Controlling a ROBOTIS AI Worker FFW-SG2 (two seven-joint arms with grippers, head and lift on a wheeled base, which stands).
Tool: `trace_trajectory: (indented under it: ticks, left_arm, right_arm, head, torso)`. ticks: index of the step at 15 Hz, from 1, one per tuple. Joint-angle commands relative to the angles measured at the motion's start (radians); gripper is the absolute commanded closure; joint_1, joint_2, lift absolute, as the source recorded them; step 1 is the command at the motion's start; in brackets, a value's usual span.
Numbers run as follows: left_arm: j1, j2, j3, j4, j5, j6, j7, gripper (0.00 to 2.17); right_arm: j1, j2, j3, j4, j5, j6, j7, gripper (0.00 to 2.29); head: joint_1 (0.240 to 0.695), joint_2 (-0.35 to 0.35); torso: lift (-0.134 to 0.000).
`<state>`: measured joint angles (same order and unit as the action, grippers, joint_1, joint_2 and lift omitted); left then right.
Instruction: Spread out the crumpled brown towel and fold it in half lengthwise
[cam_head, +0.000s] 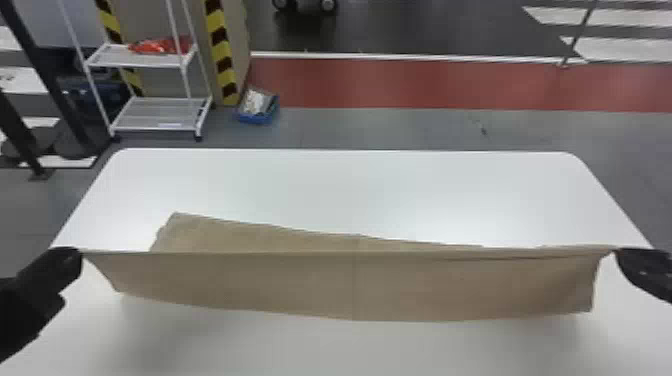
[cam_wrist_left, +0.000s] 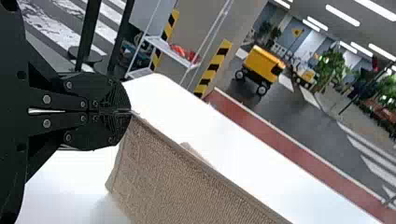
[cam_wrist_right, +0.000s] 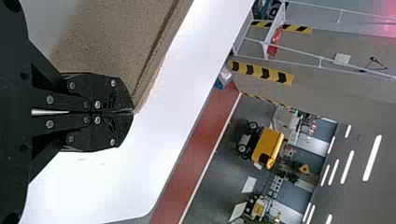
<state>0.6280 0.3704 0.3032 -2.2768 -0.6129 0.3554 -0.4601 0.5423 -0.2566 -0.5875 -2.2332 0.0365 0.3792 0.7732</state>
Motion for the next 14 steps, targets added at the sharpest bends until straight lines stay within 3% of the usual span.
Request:
trace_trajectory:
  ticks: [1,5,10,14]
  left_arm:
    - [0.022,0.007,0.007,-0.003,-0.024,-0.003,-0.035,1.88]
    - [-0.071,0.027,-0.03,0.036,-0.065,0.015,-0.106,1.88]
    - [-0.318,0.048,-0.233,0.209,-0.157,0.061,-0.141,1.88]
    - [-0.479,0.047,-0.346,0.358,-0.185,0.11,-0.146,1.88]
  right_arm:
    - [0.011,0.004,0.011,0.024,0.017,-0.009,0.015,1.31]
    - [-0.021,-0.003,0.023,0.106,0.063,-0.018,0.035,1.31]
    - [-0.151,-0.032,0.069,0.216,0.158,0.04,0.06,1.31]
    - [-0.222,-0.039,0.13,0.268,0.221,0.08,0.074,1.31]
  head:
    - [0.695,-0.016]
    - [0.695,-0.016]
    - [0.695,-0.069]
    - [0.695,-0.103]
  torso:
    - [-0.123]
    - [-0.123]
    - [-0.123]
    - [-0.123]
